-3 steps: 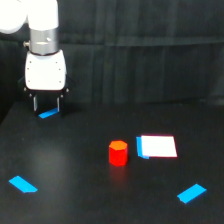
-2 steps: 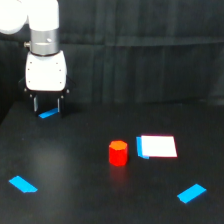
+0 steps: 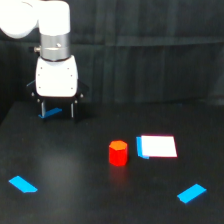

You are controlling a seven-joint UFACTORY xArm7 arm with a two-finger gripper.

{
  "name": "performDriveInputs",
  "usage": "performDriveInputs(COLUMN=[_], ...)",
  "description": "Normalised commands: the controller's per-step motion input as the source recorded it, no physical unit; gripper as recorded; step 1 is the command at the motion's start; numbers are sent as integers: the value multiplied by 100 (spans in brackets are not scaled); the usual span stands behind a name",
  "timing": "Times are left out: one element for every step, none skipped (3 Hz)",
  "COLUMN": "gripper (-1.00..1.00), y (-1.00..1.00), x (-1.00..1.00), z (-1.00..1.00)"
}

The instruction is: Pick up the red object from the table

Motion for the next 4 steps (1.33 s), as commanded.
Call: performDriveInputs(gripper=[97, 100, 99, 99], y=[-87, -98, -93, -84], x=[98, 90, 85, 87], z=[40, -17, -33, -15])
